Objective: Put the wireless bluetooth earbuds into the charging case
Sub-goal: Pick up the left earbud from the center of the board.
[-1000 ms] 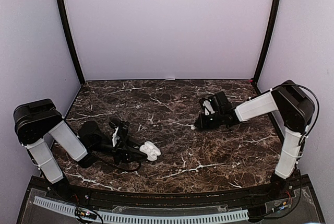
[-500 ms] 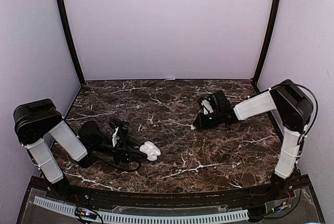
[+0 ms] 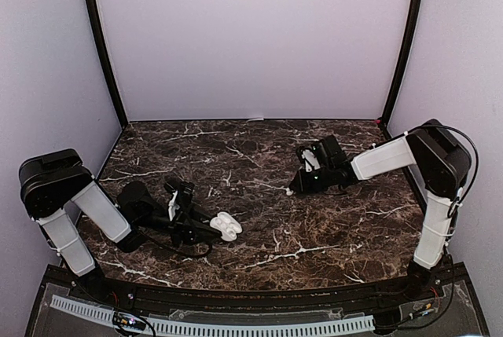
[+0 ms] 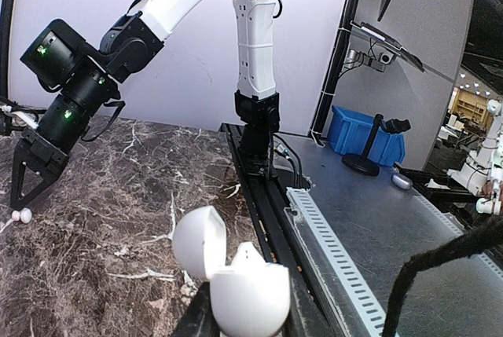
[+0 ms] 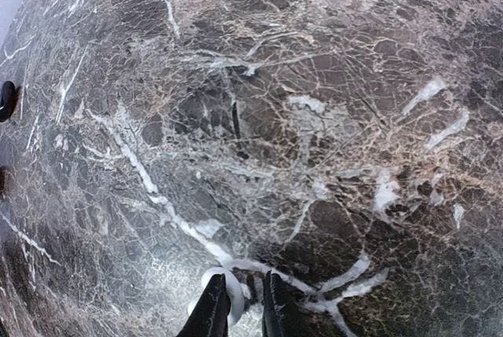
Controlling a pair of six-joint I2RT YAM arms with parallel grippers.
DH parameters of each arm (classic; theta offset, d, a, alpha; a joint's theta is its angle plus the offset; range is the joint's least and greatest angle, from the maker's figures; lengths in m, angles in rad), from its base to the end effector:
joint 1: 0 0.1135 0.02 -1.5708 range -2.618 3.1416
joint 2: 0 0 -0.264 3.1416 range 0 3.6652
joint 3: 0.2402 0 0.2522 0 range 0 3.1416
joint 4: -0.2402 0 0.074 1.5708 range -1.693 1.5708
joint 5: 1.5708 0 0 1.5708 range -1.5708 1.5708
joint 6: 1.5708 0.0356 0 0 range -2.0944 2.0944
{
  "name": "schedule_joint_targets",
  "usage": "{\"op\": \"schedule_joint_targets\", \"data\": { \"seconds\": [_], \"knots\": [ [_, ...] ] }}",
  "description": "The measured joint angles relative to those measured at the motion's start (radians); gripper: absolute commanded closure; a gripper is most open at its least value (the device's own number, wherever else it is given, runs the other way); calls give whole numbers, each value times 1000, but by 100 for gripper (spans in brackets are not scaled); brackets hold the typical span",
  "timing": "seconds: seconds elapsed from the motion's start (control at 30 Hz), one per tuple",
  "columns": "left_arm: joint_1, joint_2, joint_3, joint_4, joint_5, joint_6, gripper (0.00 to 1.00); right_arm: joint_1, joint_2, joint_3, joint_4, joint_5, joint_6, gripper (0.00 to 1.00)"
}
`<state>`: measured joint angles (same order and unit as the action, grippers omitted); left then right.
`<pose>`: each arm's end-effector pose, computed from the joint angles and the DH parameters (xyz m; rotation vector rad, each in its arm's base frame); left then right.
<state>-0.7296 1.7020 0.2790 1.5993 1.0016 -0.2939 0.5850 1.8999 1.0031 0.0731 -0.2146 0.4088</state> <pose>0.1602 -0.1835 0.1581 1.1975 1.1708 -1.4887 0.3118 0.2156 0.1296 -0.3242 2.4739 0.7018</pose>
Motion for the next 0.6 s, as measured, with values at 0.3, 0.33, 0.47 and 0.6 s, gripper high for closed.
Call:
{"op": "schedule_joint_targets", "data": {
  "seconds": [0.3,0.33,0.47,0.6],
  "knots": [
    [0,-1,0,0,0,3,87,18,6,16,-10,-19,0,84],
    [0,-1,0,0,0,3,87,19,6,16,-12,-21,0,84],
    [0,-1,0,-1,0,3,87,27,6,20,-15,-25,-3,90],
    [0,-3,0,-1,0,3,87,30,6,24,-19,-27,-5,93]
  ]
}}
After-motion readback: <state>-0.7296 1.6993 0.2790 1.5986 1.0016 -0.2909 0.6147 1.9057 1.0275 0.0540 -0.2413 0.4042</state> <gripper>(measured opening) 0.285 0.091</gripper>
